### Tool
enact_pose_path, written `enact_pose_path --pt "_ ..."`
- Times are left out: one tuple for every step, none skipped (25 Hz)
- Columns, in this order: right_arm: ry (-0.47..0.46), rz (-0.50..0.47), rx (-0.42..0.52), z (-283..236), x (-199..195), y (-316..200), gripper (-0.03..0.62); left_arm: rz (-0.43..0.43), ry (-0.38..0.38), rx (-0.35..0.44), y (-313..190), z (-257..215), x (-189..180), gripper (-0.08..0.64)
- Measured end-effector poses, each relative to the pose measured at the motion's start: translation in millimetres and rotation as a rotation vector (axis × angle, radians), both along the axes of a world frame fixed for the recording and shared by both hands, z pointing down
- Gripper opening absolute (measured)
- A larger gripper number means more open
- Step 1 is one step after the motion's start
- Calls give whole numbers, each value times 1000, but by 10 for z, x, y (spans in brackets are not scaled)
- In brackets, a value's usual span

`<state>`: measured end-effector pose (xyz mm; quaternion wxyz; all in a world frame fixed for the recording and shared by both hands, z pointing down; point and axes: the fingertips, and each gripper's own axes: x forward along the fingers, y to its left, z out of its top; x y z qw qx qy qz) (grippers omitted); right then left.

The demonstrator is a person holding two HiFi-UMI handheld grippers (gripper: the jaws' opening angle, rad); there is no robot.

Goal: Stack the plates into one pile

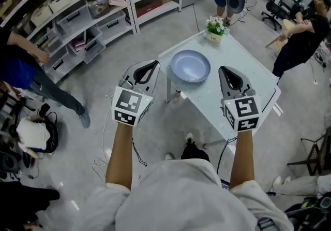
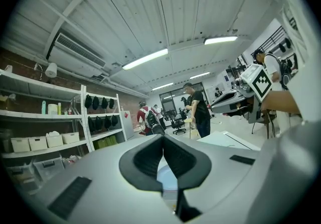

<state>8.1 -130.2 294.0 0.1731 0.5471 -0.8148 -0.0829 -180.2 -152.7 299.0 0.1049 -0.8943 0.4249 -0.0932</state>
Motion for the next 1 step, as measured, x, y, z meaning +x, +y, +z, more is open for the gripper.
enact_pose_path --pt "2 0 2 -11 -6 6 12 0 -1 1 4 -6 1 20"
